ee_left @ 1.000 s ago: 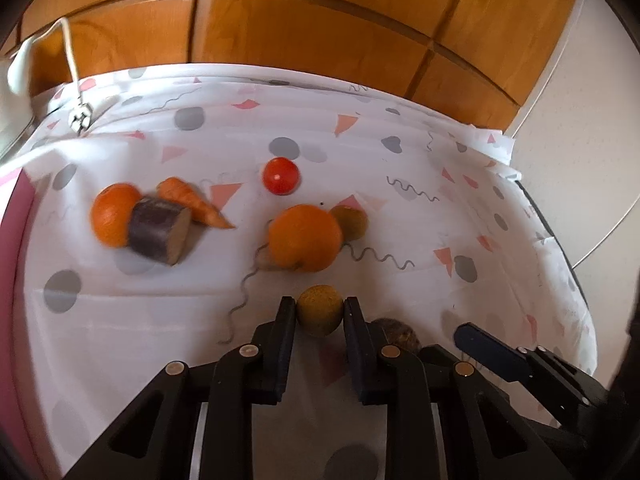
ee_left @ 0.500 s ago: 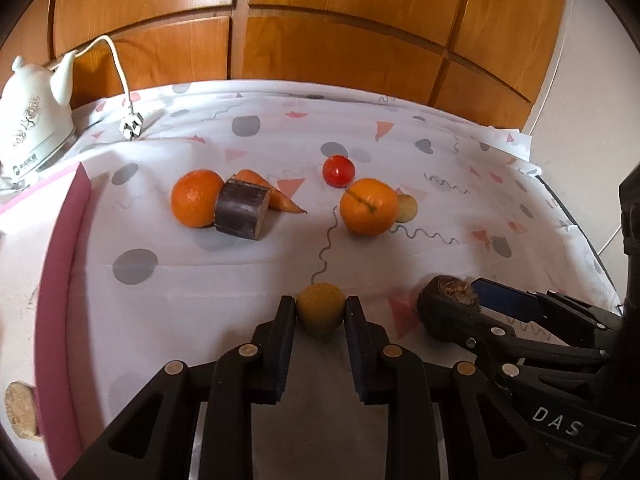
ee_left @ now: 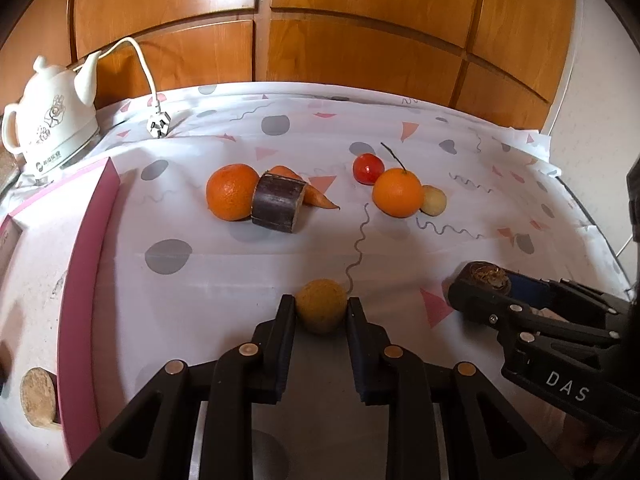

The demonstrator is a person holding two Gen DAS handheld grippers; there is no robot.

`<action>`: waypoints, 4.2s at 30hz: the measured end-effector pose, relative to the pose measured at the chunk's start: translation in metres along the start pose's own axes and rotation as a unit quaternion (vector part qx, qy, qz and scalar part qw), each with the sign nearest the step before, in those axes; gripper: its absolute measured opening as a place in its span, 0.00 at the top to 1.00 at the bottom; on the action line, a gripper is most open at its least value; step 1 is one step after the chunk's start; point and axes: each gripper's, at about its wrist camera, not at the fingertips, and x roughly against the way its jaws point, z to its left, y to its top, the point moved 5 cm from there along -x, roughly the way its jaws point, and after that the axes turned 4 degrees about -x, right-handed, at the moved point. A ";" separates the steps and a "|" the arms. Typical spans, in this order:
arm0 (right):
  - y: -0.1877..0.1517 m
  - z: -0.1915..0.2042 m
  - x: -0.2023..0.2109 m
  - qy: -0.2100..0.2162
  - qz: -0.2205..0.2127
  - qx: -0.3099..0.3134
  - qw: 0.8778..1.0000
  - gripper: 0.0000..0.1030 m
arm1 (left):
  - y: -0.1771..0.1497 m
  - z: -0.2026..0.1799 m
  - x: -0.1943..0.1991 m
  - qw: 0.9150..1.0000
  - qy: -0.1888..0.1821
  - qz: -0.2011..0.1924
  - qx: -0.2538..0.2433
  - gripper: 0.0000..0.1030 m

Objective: Organize fruits
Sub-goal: 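Carry both held items into the pink tray and open both tools, then reach the right tool to the brown kiwi and grasp it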

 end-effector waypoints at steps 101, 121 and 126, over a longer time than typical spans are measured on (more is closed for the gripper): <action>0.034 0.002 0.000 -0.013 -0.019 -0.059 0.998 0.48 | 0.001 0.061 0.077 0.995 0.046 -0.019 0.085 0.57; 0.063 -0.015 -0.041 -0.035 -0.005 -0.017 0.999 0.62 | 0.000 0.039 0.041 0.997 0.024 0.010 0.068 0.57; 0.070 -0.018 -0.045 -0.027 -0.006 -0.012 1.000 0.62 | 0.001 0.036 0.036 0.997 0.019 0.013 0.067 0.57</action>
